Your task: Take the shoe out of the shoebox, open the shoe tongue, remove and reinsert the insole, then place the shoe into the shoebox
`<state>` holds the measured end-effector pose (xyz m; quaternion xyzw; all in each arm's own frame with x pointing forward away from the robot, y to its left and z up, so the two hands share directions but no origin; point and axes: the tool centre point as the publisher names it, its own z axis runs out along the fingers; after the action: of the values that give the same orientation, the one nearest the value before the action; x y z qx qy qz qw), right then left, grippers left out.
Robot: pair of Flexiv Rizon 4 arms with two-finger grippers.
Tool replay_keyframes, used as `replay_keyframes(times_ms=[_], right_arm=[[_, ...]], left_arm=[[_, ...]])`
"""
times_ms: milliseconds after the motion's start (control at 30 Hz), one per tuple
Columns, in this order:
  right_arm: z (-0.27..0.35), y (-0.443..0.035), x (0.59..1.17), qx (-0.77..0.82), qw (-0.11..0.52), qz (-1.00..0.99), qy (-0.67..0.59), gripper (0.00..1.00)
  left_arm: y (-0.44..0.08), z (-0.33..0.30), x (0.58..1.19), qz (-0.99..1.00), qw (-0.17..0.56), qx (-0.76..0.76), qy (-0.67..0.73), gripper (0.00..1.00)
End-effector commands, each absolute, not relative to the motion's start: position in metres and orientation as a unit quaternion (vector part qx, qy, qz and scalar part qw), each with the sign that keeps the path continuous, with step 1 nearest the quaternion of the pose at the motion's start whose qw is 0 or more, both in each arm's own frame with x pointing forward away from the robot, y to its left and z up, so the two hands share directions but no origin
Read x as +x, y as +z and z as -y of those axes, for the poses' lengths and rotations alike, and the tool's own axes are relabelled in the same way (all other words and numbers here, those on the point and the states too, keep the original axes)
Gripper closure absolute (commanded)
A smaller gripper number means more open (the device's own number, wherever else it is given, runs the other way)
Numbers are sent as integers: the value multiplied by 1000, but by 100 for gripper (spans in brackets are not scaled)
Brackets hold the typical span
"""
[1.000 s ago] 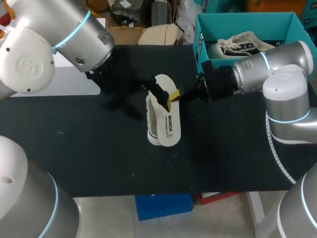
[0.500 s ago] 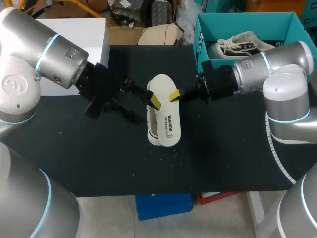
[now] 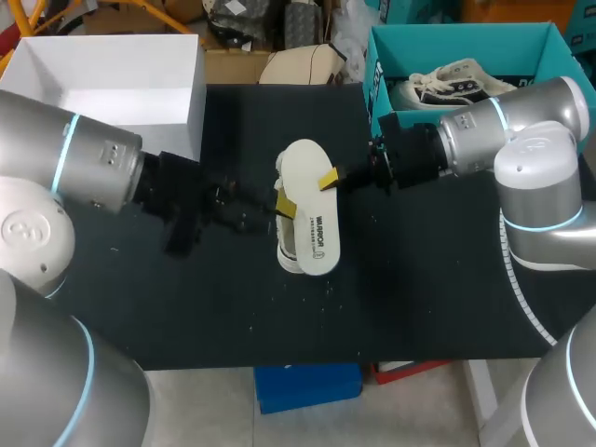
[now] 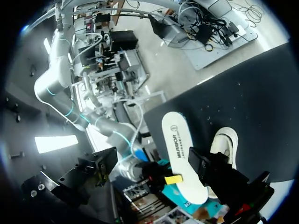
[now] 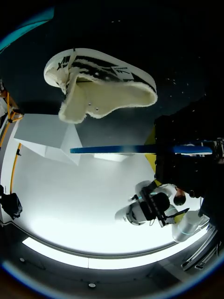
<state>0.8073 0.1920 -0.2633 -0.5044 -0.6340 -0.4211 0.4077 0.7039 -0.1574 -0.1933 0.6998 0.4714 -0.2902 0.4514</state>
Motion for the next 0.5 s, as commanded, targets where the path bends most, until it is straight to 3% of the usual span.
replay_keyframes(times_ms=[33, 500], right_arm=[[-193, -263, 807, -505, 407, 634, -421, 100], [-193, -263, 807, -505, 407, 634, -421, 100]], left_arm=[[-196, 153, 687, -490, 489, 674, -258, 0], [-245, 128, 676, -511, 581, 591, -228, 0]])
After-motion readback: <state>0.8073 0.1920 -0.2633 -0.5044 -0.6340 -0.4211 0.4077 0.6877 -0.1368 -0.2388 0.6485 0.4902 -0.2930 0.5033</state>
